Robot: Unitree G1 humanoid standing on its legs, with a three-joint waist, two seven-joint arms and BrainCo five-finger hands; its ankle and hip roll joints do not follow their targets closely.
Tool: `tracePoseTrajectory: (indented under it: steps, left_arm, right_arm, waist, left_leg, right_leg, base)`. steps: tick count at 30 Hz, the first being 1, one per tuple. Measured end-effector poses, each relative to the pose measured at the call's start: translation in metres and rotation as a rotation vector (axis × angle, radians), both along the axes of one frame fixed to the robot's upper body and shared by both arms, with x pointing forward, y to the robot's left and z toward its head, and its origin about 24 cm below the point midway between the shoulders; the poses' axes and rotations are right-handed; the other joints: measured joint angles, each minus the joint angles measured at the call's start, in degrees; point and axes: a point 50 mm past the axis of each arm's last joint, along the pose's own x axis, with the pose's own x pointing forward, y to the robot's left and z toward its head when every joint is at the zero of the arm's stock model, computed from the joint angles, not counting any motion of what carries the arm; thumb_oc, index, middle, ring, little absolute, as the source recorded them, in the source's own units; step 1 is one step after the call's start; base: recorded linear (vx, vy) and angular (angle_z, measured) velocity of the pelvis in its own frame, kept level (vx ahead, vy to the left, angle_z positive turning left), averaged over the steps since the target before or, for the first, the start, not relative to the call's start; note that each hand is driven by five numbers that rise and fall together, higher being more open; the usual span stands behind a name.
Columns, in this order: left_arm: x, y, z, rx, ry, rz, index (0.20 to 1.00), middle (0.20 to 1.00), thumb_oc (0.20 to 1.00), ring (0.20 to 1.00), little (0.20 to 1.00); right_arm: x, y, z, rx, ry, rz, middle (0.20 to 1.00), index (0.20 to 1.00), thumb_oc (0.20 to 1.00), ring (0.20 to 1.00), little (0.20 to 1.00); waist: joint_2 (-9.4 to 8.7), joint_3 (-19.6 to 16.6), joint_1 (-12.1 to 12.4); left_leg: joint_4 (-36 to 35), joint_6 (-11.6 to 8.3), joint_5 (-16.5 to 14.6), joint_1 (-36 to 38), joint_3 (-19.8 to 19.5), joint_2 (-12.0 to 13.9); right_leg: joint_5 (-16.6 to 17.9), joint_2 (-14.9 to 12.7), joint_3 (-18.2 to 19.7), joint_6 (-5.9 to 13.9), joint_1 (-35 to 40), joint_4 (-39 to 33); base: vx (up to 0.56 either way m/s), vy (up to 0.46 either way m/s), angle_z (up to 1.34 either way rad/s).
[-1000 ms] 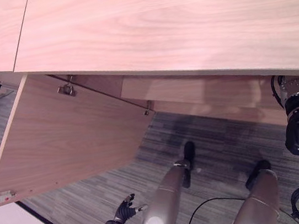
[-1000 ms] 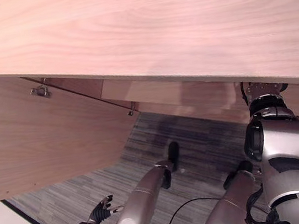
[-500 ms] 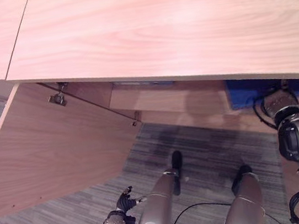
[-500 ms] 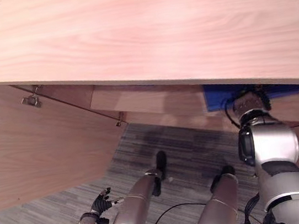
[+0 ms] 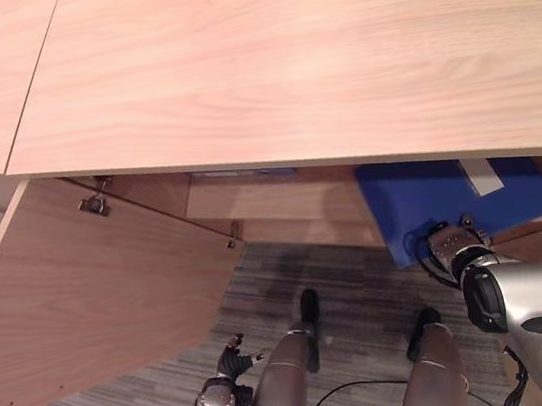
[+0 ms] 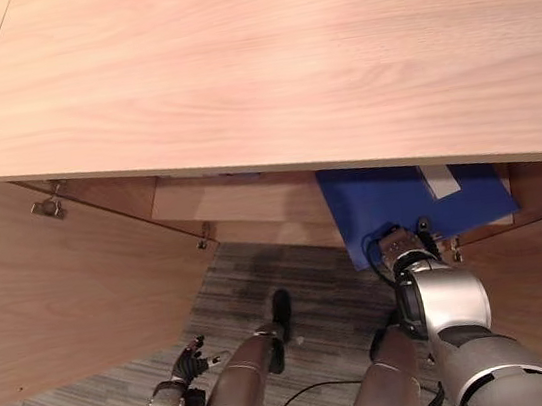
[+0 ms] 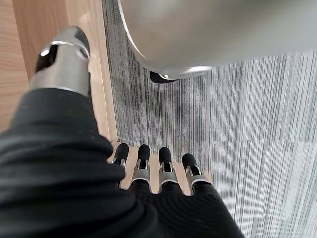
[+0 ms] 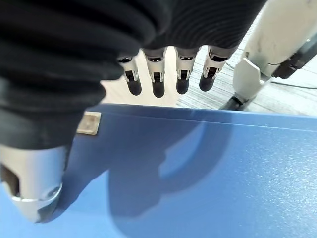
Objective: Put the empty folder in the office cabinet
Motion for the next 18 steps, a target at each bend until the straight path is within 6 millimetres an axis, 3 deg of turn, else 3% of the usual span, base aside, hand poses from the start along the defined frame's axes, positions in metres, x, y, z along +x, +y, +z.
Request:
tracePoseTrajectory:
  steps: [6,10,18]
  left_arm:
    - [-0.001,0.001,-0.001,0.000,0.006,0.002,1.000,1.000,1.000,1.000,1.000]
    - [-0.003,0.001,-0.001,-0.004,0.011,-0.006,1.000,1.000,1.000,1.000,1.000]
    - [-0.021,0.009,-0.011,0.004,0.079,-0.005,1.000,1.000,1.000,1.000,1.000]
  right_arm:
    - [0.019,-0.008,0.031,-0.023,-0.090,-0.001,1.000,1.000,1.000,1.000,1.000]
    - [0.024,-0.026,0.052,-0.054,-0.138,-0.016,1.000,1.000,1.000,1.000,1.000]
    - [0.017,-0.040,0.053,-0.029,-0.113,-0.003,1.000,1.000,1.000,1.000,1.000]
  waist:
    - [0.61,0.1,0.6]
    - [2.25,-0.1,2.2]
    - [2.94,0.3,2.9]
  left_leg:
    - [-2.0,-0.40,1.0,0.4,-0.1,0.2]
    - [-3.2,-0.45,1.8,1.3,-0.4,0.3]
    - [-6.1,-0.49,3.2,3.5,-1.6,0.5]
  right_leg:
    - [0.0,0.2,-0.2,0.04,-0.6,0.1]
    - [0.0,0.2,-0.9,-0.03,0.2,0.0]
    - [-0.3,0.6,-2.2,-0.19,2.0,-0.4]
  base:
    - [0.00,0.000,0.00]
    - [0.00,-0.009,0.05]
    - [-0.01,-0.022,0.06]
